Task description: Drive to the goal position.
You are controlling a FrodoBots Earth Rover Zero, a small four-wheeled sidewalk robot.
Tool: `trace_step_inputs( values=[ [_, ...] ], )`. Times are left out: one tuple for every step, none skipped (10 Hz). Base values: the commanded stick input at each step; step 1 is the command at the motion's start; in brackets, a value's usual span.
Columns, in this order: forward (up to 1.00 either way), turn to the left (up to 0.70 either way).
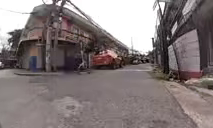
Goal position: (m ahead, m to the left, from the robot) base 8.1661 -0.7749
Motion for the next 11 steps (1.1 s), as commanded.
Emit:
trace_step_inputs(
  values=[
    [0.7, -0.24],
    [0.7, -0.35],
    [0.7, -0.3],
    [0.7, -0.17],
    [0.7, 0.0],
    [0.7, 0.0],
    [0.7, 0.0],
    [0.7, 0.0],
    [0.7, 0.0],
    [0.7, 0.0],
    [0.7, 0.0]
  ],
)
